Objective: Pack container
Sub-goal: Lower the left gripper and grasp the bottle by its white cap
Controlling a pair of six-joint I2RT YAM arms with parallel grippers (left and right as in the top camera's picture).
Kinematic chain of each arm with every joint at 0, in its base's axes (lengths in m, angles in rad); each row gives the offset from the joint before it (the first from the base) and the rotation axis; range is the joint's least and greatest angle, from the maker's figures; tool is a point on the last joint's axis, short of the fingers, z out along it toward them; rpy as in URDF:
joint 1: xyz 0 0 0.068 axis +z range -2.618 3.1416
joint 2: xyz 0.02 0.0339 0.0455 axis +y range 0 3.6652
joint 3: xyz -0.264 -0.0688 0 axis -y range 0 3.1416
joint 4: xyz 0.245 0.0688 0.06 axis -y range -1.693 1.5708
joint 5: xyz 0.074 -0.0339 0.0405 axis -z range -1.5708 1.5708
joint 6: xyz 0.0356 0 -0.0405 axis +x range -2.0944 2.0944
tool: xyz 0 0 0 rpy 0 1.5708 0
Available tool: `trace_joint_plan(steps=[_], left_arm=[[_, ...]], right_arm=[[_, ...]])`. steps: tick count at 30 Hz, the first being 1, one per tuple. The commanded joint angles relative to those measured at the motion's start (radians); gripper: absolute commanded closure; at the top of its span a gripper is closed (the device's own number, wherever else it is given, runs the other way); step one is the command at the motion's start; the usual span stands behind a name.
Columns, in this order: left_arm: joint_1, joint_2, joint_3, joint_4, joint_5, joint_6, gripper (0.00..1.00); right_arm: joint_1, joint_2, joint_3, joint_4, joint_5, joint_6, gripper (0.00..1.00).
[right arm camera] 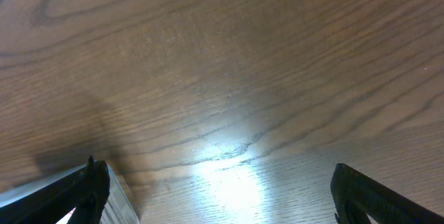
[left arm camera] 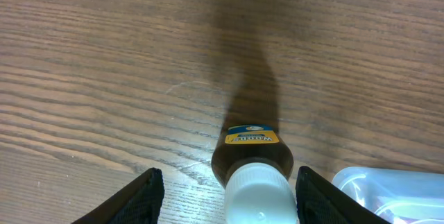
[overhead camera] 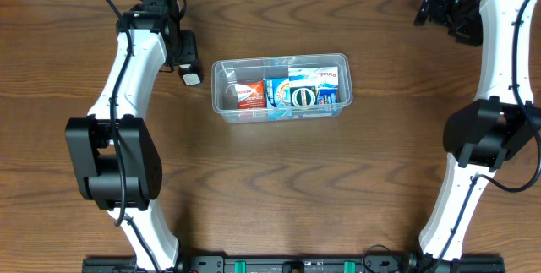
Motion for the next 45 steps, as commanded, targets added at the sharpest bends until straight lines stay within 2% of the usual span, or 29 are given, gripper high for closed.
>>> trace_joint_plan(steps=[1, 25, 27, 30, 45], left_arm=[[0.002, 0.014, -0.005, 0.005, -0.015, 0.011, 0.38], [0.002, 0.014, -0.024, 0.006, 0.028, -0.018, 0.38], [-0.003, 0.014, -0.024, 0.007, 0.03, -0.018, 0.38], [-0.008, 0.014, -0.024, 0.006, 0.03, -0.018, 0.45], [-0.016, 0.039, -0.026, 0.006, 0.03, -0.018, 0.45]], right_arm=[[0.003, -0.005, 0.017, 0.0, -0.006, -0.009, 0.01], [0.003, -0.005, 0.017, 0.0, -0.007, -0.009, 0.01], [0.003, -0.005, 0.017, 0.0, -0.007, -0.009, 0.01], [0.003, -0.005, 0.017, 0.0, -0.007, -0.009, 0.01], [0.002, -0.005, 0.017, 0.0, -0.007, -0.009, 0.01]])
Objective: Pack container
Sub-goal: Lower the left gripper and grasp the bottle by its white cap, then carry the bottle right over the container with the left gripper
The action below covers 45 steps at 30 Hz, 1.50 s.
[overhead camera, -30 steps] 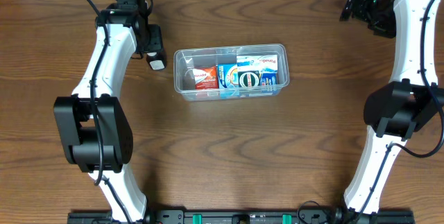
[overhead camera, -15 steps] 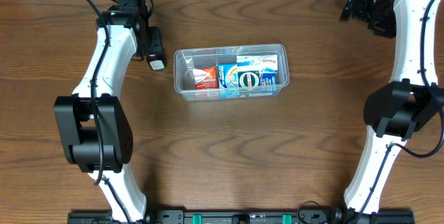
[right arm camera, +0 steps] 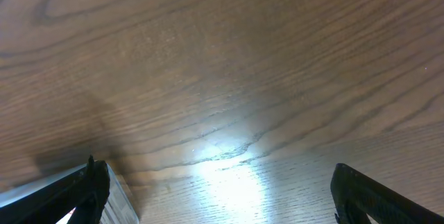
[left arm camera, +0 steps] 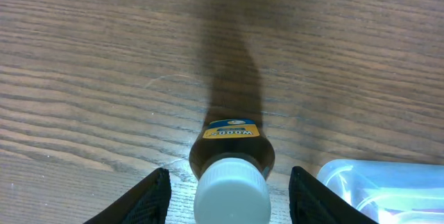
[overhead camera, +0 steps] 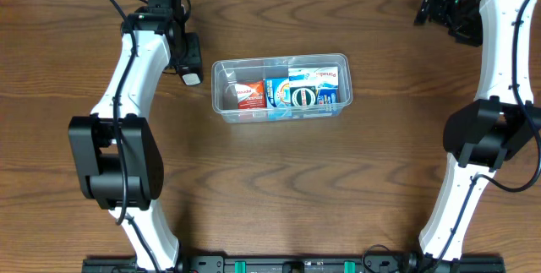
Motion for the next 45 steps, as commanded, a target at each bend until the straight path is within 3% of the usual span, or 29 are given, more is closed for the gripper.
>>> trace_joint_plan(steps=[1, 8, 13, 28, 42, 45], left_arm=[[-0.001, 0.035, -0.008, 0.001, -0.001, -0.006, 0.45], [-0.001, 0.036, -0.008, 0.001, -0.001, -0.006, 0.53], [-0.001, 0.036, -0.008, 0.006, -0.001, -0.006, 0.66], [-0.001, -0.073, 0.019, -0.049, -0.002, -0.015, 0.67], [-0.021, -0.303, 0.019, -0.169, -0.001, -0.317, 0.73], [-0.05, -0.333, 0.019, -0.197, -0.001, -0.406, 0.81]], right_arm=[[0.003, -0.005, 0.017, 0.0, -0.006, -0.009, 0.01], [0.003, -0.005, 0.017, 0.0, -0.006, -0.009, 0.01], [0.003, -0.005, 0.017, 0.0, -0.006, -0.009, 0.01], [0.002, -0.005, 0.017, 0.0, -0.006, -0.009, 0.01], [0.002, -0.005, 0.017, 0.0, -0.007, -0.009, 0.01], [0.006, -0.005, 0.017, 0.0, -0.006, -0.009, 0.01]])
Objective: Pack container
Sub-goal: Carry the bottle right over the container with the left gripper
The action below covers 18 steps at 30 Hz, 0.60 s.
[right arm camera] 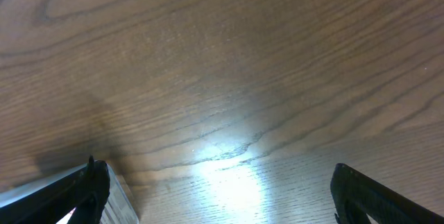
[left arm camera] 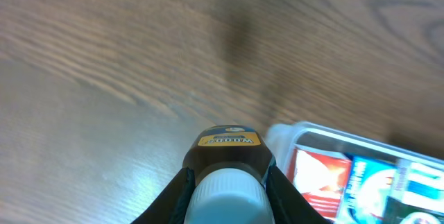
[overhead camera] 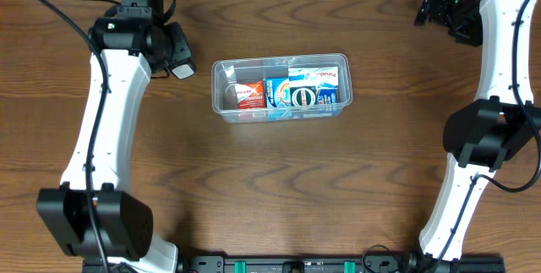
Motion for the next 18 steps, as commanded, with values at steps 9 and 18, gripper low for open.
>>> trace_joint_plan(steps=[9, 18], left_arm=[[-0.144, -0.043, 0.02, -0.049, -0.04, -0.451, 0.86], [-0.299, -0.034, 0.02, -0.047, -0.243, -0.629, 0.86]], right_arm=[[0.006, -0.005, 0.017, 0.0, -0.007, -0.009, 0.01], [0.006, -0.005, 0.017, 0.0, -0.006, -0.009, 0.01]])
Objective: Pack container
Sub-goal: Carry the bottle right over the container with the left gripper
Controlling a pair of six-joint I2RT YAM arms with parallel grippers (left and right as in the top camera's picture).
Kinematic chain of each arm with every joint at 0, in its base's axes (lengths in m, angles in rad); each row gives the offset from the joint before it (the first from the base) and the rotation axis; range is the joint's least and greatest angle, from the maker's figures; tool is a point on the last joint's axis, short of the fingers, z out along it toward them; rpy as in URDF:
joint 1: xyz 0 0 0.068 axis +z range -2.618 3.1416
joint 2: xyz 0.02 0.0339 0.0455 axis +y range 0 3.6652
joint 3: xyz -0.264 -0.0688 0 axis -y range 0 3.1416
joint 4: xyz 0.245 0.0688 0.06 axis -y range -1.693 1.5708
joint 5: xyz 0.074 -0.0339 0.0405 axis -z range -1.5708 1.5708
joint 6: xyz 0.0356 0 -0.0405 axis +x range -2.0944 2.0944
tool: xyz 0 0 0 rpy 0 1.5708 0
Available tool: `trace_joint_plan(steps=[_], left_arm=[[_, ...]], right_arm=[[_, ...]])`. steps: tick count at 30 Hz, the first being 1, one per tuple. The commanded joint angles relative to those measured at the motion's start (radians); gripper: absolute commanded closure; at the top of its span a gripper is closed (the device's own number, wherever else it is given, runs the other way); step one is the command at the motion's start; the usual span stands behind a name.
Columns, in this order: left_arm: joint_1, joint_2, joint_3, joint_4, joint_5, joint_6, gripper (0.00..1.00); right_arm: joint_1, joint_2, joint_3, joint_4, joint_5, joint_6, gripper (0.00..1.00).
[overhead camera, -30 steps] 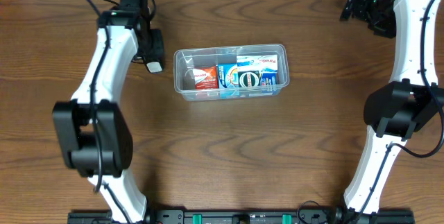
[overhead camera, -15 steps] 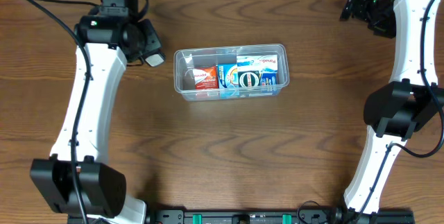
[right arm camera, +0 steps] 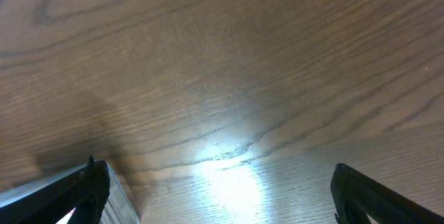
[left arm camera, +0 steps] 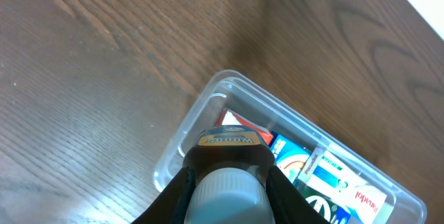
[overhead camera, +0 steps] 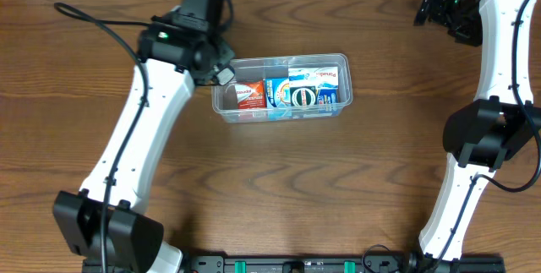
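A brown bottle (left arm camera: 226, 153) with a white cap and a yellow label hangs over the left end of the clear plastic container (left arm camera: 182, 130), and my left gripper (left arm camera: 225, 197) is shut on it near the cap. From overhead the left gripper (overhead camera: 213, 63) sits at the container's (overhead camera: 279, 57) left end, with the bottle's cap (overhead camera: 226, 76) showing. A red packet (overhead camera: 248, 95) and blue and white boxes (overhead camera: 304, 91) lie inside the container. My right gripper (overhead camera: 433, 7) is open at the far right corner, holding nothing.
In the right wrist view the right gripper (right arm camera: 222, 196) looks at bare wooden table (right arm camera: 222, 78). The wooden table (overhead camera: 279, 188) spreads wide in front of the container.
My left gripper has moved right with the bottle, from left of the container to over its left end. The right arm has not moved.
The bottle stood on the table left of the container, between my open left fingers. A moment later the gripper sat lower around it, still open. Then it was shut on the bottle and raised off the table, and now holds it over the container's left end.
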Motion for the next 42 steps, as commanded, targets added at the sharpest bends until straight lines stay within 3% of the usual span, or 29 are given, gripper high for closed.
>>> trace_joint_plan(steps=[1, 7, 31, 42], left_arm=[[-0.068, -0.003, 0.02, 0.002, -0.151, -0.111, 0.86], [-0.138, 0.059, 0.02, 0.005, -0.242, -0.168, 0.86], [-0.14, 0.307, 0.02, 0.005, -0.44, -0.475, 0.86], [-0.147, 0.314, 0.02, 0.061, -0.465, -0.488, 0.86]], right_arm=[[0.003, -0.005, 0.017, 0.0, -0.006, -0.009, 0.01], [0.005, -0.005, 0.017, 0.0, -0.006, -0.009, 0.01], [0.003, -0.005, 0.017, 0.0, -0.006, -0.009, 0.01], [0.004, -0.005, 0.017, 0.0, -0.007, -0.009, 0.01]])
